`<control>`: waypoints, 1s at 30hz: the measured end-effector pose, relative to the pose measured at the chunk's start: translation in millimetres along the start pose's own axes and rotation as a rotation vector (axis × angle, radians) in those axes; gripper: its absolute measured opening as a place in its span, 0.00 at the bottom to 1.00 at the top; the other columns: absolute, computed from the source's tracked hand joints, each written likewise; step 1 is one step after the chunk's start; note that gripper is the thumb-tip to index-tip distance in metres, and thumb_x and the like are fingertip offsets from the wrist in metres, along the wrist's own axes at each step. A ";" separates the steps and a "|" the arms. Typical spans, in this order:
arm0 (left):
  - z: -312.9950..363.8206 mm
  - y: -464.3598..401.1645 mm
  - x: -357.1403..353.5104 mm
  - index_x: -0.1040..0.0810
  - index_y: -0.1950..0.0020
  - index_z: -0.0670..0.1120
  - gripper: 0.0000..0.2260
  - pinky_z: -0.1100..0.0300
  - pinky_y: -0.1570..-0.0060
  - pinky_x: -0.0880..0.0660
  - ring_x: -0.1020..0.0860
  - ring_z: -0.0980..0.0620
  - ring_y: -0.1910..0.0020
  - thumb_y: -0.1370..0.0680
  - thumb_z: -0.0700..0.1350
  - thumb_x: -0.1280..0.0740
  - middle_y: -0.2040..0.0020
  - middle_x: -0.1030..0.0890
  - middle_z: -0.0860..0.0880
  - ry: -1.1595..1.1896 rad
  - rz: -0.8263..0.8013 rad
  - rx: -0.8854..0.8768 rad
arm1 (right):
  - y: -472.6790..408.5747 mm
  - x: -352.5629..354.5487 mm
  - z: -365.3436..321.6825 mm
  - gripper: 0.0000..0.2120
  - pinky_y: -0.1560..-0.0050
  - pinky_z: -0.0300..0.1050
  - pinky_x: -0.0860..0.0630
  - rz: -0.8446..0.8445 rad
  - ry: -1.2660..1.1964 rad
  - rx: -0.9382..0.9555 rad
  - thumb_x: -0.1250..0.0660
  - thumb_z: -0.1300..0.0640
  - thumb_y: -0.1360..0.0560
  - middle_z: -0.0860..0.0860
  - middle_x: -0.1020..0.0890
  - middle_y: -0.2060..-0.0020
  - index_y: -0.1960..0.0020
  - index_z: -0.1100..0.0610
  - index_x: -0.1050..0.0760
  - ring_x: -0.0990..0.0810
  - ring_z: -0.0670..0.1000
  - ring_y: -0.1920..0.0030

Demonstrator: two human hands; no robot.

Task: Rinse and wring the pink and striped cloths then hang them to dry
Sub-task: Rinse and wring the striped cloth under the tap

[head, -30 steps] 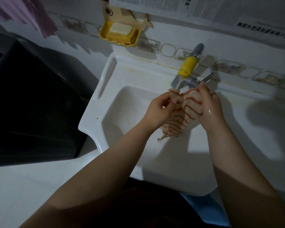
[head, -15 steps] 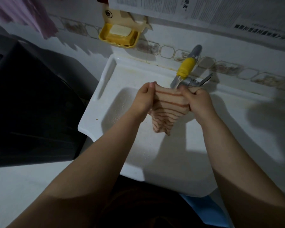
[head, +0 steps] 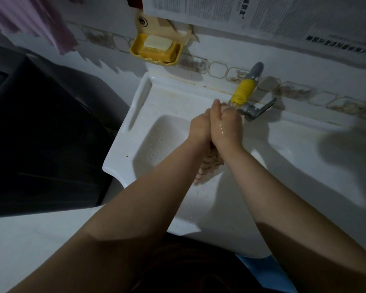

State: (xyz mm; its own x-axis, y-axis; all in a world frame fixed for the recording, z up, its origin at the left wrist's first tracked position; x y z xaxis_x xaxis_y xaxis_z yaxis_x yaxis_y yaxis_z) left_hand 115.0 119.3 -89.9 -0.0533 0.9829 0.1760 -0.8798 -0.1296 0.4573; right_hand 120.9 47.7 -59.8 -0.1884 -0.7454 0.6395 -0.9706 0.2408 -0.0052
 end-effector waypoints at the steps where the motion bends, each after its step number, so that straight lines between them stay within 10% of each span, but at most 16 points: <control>1: -5.2 0.2 1.4 0.36 0.27 0.40 0.22 0.54 0.40 0.32 0.25 0.42 0.38 0.19 0.49 0.40 0.38 0.23 0.40 0.019 -0.016 -0.006 | 4.5 0.0 -0.6 0.23 0.57 0.51 0.24 0.002 0.021 0.040 0.46 0.47 0.19 0.60 0.18 0.64 0.66 0.57 0.26 0.20 0.60 0.60; 5: -9.9 5.5 -9.2 0.22 0.39 0.41 0.32 0.54 0.47 0.23 0.18 0.44 0.52 0.21 0.66 0.49 0.52 0.17 0.39 0.307 -0.241 0.145 | -11.1 14.0 6.5 0.26 0.48 0.52 0.25 -0.039 0.094 -0.033 0.45 0.40 0.21 0.62 0.18 0.55 0.55 0.61 0.22 0.20 0.61 0.51; 11: 2.4 -4.0 4.4 0.20 0.49 0.42 0.27 0.52 0.46 0.22 0.19 0.46 0.52 0.23 0.65 0.42 0.53 0.17 0.42 -0.030 -0.563 0.045 | -35.5 17.5 16.0 0.16 0.39 0.49 0.28 -0.352 -0.073 -0.220 0.42 0.45 0.21 0.52 0.19 0.47 0.41 0.53 0.24 0.23 0.56 0.43; 14: 9.4 -14.2 11.6 0.25 0.62 0.46 0.14 0.61 0.65 0.29 0.27 0.54 0.69 0.22 0.54 0.34 0.68 0.24 0.51 -0.208 -0.448 -0.072 | -47.5 8.6 33.6 0.02 0.46 0.48 0.25 -0.454 -0.076 -0.307 0.35 0.58 0.24 0.49 0.22 0.56 0.55 0.53 0.24 0.23 0.55 0.46; 19: 34.1 -14.1 4.0 0.28 0.58 0.48 0.09 0.63 0.69 0.32 0.30 0.55 0.69 0.19 0.46 0.40 0.66 0.27 0.51 -0.063 -0.479 -0.136 | -10.7 -9.0 45.6 0.27 0.55 0.51 0.21 -0.547 -0.728 -0.553 0.58 0.39 0.19 0.52 0.15 0.62 0.53 0.49 0.23 0.17 0.53 0.59; 22: 45.2 -27.0 19.5 0.28 0.58 0.47 0.10 0.58 0.63 0.29 0.26 0.49 0.63 0.18 0.46 0.42 0.62 0.25 0.44 0.044 -0.308 -0.180 | 0.0 -21.1 58.6 0.35 0.54 0.54 0.20 -0.675 -0.714 -0.552 0.64 0.34 0.23 0.55 0.17 0.60 0.49 0.52 0.24 0.17 0.54 0.61; 27: 38.9 -47.1 53.5 0.25 0.54 0.40 0.09 0.53 0.59 0.20 0.21 0.47 0.62 0.20 0.44 0.38 0.62 0.21 0.42 0.214 -0.004 -0.134 | -9.9 -7.8 74.1 0.05 0.63 0.39 0.26 -0.689 -0.268 -0.319 0.32 0.58 0.25 0.52 0.22 0.65 0.53 0.60 0.24 0.24 0.42 0.68; 30: 19.5 -59.2 68.4 0.24 0.55 0.40 0.09 0.52 0.60 0.18 0.18 0.43 0.56 0.23 0.45 0.36 0.57 0.19 0.40 0.154 0.174 -0.058 | -25.6 7.3 67.4 0.08 0.57 0.38 0.25 -0.543 -0.193 -0.258 0.29 0.67 0.29 0.53 0.21 0.59 0.51 0.61 0.23 0.22 0.48 0.59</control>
State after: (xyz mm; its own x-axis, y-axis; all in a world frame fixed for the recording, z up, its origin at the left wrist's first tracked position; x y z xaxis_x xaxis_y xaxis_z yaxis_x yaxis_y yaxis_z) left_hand 172.6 191.7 -87.9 -0.2739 0.9554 0.1104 -0.8764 -0.2953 0.3804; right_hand 134.3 -5.8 -106.8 0.2743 -0.8962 0.3487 -0.8723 -0.0793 0.4824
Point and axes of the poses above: each hand's wrist, its own y-axis away from the middle knuckle, its own x-axis out of the back of the hand, z = x × y, the point moved 4 cm from there along -y, towards the middle knuckle
